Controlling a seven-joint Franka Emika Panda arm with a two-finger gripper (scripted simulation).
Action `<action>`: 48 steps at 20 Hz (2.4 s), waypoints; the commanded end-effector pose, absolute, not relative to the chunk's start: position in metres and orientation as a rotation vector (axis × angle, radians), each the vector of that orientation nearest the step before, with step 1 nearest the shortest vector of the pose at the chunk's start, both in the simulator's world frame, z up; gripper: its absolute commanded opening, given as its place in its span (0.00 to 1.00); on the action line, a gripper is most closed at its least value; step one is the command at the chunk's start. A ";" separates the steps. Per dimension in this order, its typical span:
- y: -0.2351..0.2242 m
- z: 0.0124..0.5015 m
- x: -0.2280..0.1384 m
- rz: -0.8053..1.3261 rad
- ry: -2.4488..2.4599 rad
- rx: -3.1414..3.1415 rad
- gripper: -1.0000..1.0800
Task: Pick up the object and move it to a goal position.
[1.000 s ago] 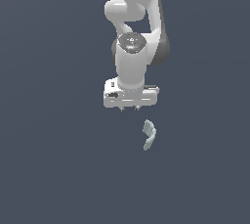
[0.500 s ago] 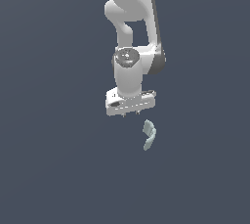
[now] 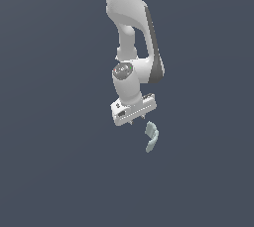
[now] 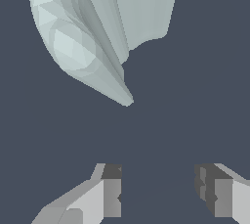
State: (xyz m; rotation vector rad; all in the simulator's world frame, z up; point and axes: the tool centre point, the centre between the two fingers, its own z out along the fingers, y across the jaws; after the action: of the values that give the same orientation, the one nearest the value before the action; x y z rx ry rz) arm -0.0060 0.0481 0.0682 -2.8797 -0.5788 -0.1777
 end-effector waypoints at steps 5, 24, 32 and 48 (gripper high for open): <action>0.067 0.056 -0.006 -0.341 -0.725 -2.739 0.62; 0.088 0.118 0.022 -0.922 -0.907 -2.428 0.62; 0.086 0.127 0.025 -0.975 -0.912 -2.409 0.62; 0.103 0.108 0.039 -0.982 -0.914 -2.406 0.62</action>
State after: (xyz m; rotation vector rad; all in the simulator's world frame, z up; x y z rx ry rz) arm 0.0382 0.1027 0.1086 -2.4051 -0.9152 -0.9805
